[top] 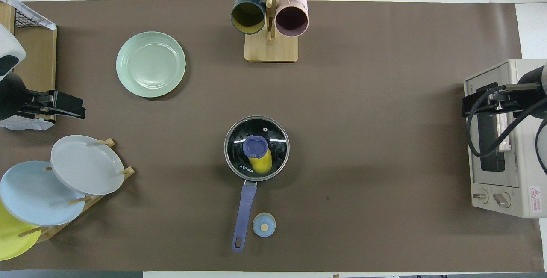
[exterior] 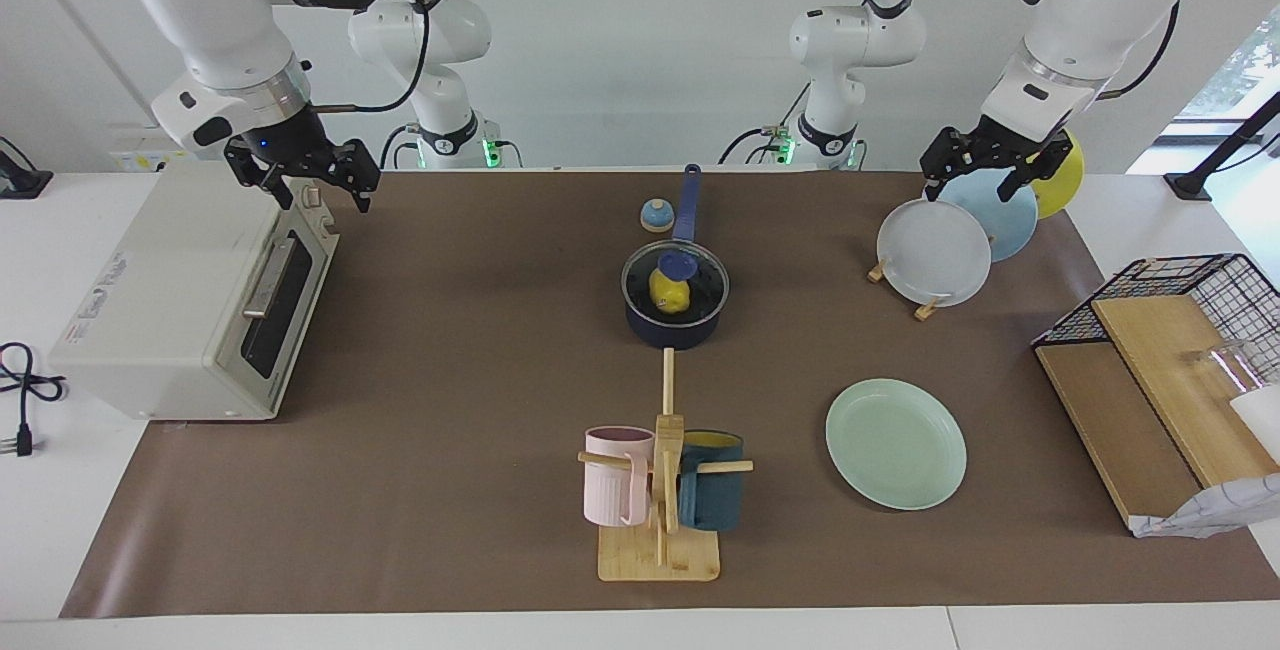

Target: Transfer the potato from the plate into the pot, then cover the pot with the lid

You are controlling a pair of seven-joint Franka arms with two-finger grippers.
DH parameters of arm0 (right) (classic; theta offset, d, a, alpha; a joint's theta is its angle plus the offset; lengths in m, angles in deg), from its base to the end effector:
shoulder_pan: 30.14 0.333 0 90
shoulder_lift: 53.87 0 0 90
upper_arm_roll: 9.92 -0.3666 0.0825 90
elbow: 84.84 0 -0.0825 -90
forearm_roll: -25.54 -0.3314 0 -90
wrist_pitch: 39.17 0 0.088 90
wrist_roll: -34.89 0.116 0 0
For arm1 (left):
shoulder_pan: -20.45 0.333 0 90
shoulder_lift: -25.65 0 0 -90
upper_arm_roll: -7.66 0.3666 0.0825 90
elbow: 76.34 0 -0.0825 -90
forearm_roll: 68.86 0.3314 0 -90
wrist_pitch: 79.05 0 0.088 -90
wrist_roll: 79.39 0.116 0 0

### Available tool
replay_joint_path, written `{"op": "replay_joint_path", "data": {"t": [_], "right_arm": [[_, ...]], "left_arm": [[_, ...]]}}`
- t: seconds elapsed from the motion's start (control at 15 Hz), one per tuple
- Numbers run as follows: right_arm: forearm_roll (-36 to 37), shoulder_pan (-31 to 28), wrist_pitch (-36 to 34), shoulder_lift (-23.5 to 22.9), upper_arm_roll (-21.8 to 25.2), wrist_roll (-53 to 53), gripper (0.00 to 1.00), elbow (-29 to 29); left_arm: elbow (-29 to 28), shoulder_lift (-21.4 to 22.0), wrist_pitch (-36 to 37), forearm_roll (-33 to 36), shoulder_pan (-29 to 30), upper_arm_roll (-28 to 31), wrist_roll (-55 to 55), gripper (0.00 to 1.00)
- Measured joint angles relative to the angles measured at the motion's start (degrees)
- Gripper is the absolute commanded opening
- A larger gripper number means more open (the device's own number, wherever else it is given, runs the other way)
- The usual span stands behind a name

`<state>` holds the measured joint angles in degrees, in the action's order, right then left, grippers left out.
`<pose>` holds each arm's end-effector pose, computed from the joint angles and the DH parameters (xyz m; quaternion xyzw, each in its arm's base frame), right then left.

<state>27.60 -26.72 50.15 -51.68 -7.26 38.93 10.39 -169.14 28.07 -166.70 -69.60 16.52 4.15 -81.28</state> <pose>0.4841 0.0017 0.6459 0.9989 -0.0282 -0.0317 0.0184 0.4769 -0.0647 0.6630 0.9985 -0.0485 -0.0242 0.0032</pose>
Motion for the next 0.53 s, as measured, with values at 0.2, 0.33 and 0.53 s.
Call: {"op": "replay_joint_path", "data": {"t": [0.2,0.33,0.53], "right_arm": [[-0.17,-0.01,0.02,-0.12,-0.19,0.00,1.00,0.00],[-0.17,-0.01,0.31,-0.17,-0.23,0.00,1.00,0.00],[-0.17,-0.02,0.36,-0.21,-0.22,0.00,1.00,0.01]], "left_arm": [[0.00,0.00,0.00,0.00,0.00,0.00,0.00,1.00],[0.00,0.00,0.00,0.00,0.00,0.00,0.00,1.00],[0.00,0.00,0.00,0.00,0.00,0.00,0.00,1.00]]}}
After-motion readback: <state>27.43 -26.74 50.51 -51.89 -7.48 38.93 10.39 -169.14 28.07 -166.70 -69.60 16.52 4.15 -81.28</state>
